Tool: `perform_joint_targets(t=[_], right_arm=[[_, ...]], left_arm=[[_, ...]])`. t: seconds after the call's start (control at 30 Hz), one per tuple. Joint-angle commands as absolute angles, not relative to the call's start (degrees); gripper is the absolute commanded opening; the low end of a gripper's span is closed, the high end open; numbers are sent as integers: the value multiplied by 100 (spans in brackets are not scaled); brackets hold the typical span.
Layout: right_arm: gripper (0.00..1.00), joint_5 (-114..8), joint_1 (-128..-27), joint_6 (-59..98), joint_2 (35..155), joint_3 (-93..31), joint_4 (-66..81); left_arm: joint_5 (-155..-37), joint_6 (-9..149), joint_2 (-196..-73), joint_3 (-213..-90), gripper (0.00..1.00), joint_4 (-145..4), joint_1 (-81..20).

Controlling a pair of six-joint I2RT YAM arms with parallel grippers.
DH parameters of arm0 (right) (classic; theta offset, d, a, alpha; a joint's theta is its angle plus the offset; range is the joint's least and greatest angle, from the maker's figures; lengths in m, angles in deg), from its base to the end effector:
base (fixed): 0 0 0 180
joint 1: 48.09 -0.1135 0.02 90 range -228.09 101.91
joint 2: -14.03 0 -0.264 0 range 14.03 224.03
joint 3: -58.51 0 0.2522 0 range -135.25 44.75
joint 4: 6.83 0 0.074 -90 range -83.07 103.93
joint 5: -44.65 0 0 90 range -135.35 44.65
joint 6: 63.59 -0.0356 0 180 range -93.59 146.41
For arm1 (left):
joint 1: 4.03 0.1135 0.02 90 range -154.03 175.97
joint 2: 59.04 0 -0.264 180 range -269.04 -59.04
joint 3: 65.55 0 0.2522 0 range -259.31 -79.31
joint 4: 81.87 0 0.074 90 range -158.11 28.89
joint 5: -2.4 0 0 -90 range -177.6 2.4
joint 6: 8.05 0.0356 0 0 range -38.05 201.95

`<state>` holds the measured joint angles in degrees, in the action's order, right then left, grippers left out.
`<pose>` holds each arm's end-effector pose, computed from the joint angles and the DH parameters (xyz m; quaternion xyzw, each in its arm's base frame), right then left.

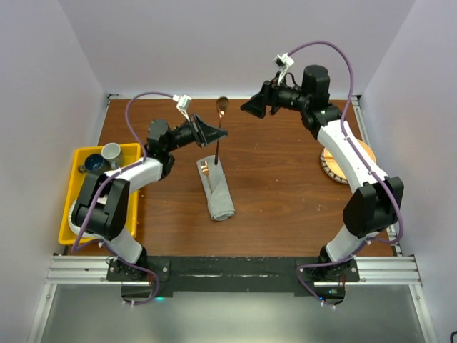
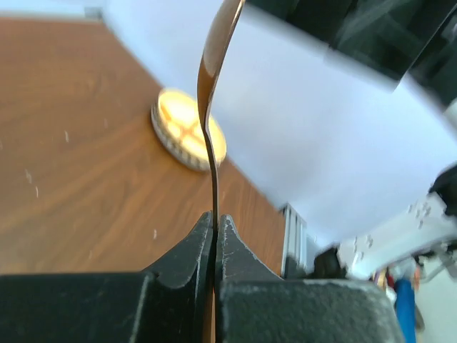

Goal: Fold the napkin into a case and place the utensils inside
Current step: Pass from the right arm to the left, then pass from the left arm to the right

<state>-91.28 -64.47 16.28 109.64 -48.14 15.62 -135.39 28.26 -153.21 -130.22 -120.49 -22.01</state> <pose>0.3671 0.1346 0.4050 -0.2856 0.6980 0.4276 0.4984 0.3299 -0.1348 0.2681 0.1116 0.6590 -0.6204 0.4103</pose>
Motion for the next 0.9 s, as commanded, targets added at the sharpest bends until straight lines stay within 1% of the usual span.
perform_joint_targets(t=[0.0,0.17,0.3,0.37,0.47,0.5,0.6,0.7,0.73,0.77,0.8,0.83,0.87], right_arm=[[72,-8851,-6759,-829,10632,-3964,-501],[71,-8745,-7190,-1401,10526,-3383,-1134],[71,-8920,-7507,-1481,10658,-3462,-1424],[70,-8947,-7665,-1428,10728,-3497,-1574],[56,-8982,-7736,-1305,10798,-3497,-1574],[47,-8991,-7753,-1270,10825,-3506,-1566],[41,-9070,-7771,-1313,10948,-3567,-1565],[23,-9149,-7780,-1357,11044,-3664,-1644],[21,-9175,-7780,-1366,11062,-3742,-1636],[17,-9245,-7788,-1384,11106,-3769,-1627],[12,-9272,-7788,-1384,11123,-3804,-1671],[0,-9289,-7780,-1393,11124,-3813,-1697],[0,-9289,-7788,-1402,11124,-3814,-1697]], left_arm=[[-12603,2114,-15150,-13958,0,-12271,-2038],[-12399,1753,-15282,-14373,0,-12268,-2038],[-12399,1542,-15308,-14487,0,-12532,-2038],[-12399,1472,-15300,-14470,0,-12559,-2038],[-12373,1393,-15230,-14444,0,-12638,-2038],[-12364,1384,-15177,-14435,0,-12638,-2038],[-12346,1313,-15115,-14365,0,-12726,-2038],[-12390,1243,-15054,-14303,0,-12822,-2038],[-12399,1226,-15054,-14268,0,-12866,-2029],[-12443,1225,-15019,-14250,0,-12910,-2029],[-12469,1225,-15018,-14241,0,-12954,-2029],[-12495,1191,-14992,-14206,0,-12981,-2029],[-12548,1199,-14983,-14197,4,-12990,-2029]])
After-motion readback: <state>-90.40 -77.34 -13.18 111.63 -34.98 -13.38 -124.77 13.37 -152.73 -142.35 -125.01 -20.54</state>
